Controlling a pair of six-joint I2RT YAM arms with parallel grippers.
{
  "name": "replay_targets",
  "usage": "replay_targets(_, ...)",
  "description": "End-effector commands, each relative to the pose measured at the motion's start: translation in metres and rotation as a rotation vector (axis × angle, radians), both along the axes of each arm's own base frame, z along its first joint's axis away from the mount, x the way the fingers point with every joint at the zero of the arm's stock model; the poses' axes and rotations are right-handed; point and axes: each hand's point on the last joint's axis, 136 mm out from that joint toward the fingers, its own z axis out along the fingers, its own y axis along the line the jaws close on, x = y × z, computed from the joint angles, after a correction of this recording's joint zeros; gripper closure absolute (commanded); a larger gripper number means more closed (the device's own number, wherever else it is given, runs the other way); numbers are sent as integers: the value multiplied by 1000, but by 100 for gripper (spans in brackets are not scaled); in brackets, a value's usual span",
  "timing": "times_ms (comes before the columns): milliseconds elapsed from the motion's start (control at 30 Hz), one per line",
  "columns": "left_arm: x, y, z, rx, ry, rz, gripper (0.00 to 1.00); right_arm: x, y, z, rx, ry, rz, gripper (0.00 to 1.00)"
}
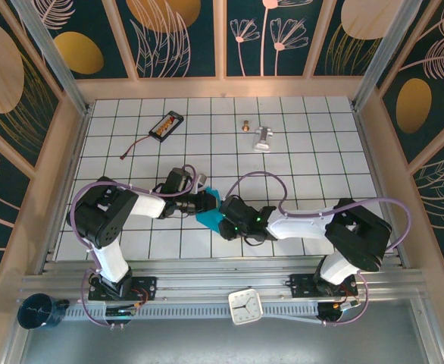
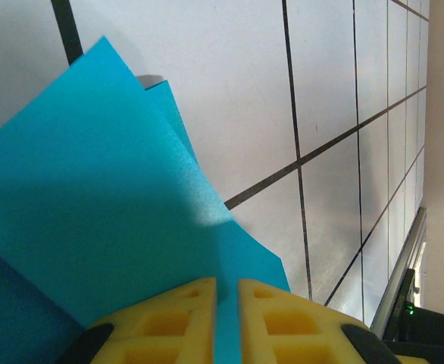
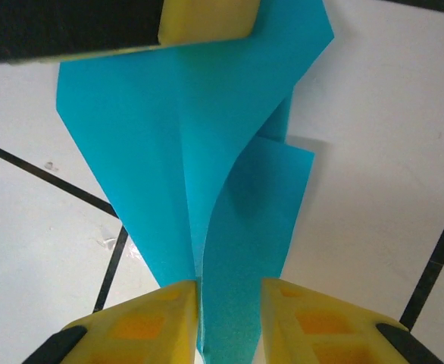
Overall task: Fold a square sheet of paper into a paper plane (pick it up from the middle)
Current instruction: Perform the fourth fold on the wing at the bottom-center of the table.
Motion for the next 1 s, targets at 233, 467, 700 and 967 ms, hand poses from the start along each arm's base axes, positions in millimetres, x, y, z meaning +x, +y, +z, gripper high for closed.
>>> replay_targets(233,-21,19,-43,120,114,6,85,-2,2,-1,-63,-38,27,71)
replay_targets(467,-22,19,-43,116,117,5,85,-1,-1,-7,-93,-42,23,81)
replay_targets(700,-22,18,-44,116,117,2,85,1,0,-3,-53,-40,12,91)
replay_targets(967,-22,19,-43,117,115,3,85,-3,8,8,177,59,37,98)
